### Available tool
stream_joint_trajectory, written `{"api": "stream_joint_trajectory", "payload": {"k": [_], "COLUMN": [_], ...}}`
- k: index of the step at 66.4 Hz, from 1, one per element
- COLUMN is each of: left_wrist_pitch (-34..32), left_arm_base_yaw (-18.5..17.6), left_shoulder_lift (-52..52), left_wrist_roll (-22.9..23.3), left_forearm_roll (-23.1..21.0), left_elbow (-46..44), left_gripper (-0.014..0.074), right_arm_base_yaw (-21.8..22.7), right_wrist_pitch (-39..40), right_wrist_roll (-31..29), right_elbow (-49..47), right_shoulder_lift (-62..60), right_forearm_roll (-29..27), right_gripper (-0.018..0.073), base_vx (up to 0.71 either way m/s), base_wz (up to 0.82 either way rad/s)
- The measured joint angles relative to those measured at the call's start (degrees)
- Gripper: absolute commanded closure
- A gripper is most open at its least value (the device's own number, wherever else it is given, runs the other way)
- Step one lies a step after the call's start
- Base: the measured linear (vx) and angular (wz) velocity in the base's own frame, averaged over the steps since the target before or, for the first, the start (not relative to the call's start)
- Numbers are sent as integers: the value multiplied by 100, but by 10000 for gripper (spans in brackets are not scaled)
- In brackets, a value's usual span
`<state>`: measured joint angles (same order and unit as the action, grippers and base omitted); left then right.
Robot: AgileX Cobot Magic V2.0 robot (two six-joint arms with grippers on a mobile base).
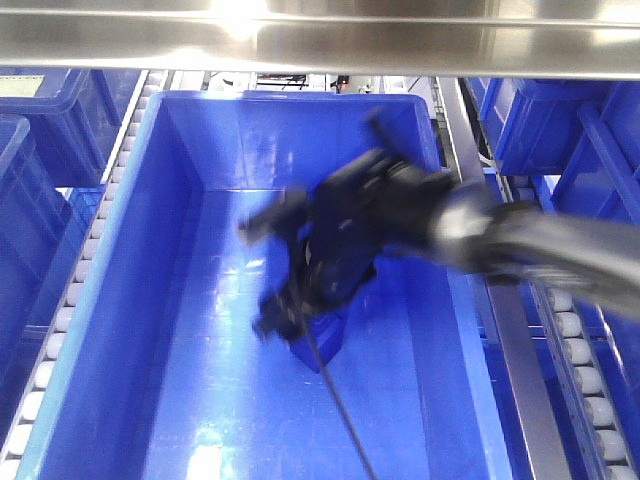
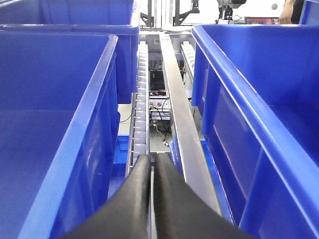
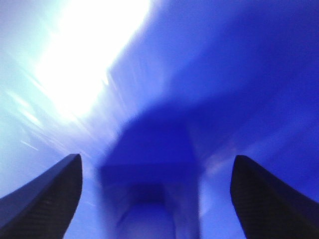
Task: Pour parts from conveyor to right shelf
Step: 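Lower the right gripper with the block into the blue bin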
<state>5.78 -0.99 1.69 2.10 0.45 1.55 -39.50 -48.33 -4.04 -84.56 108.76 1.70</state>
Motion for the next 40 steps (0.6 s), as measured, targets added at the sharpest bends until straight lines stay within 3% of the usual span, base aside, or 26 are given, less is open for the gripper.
{"api": "stream_joint_trajectory", "payload": {"k": [27, 40], "left_wrist_pitch": [0, 0], "left_arm_base_yaw": [0, 0], "left_shoulder_lift": [0, 0], "left_wrist_roll": [0, 0], "left_forearm_roll": [0, 0], "left_elbow": [0, 0], "left_gripper": [602, 602], "right_arm_base_yaw": [0, 0], "right_wrist_pitch": [772, 1569], "right_wrist_roll": [5, 10], "right_elbow": [1694, 2758], "right_shoulder_lift": [-1754, -2965], "right_forearm_roll": [-28, -66], "right_gripper": [141, 295], "base_vx": [0, 0], "base_wz": [0, 0]}}
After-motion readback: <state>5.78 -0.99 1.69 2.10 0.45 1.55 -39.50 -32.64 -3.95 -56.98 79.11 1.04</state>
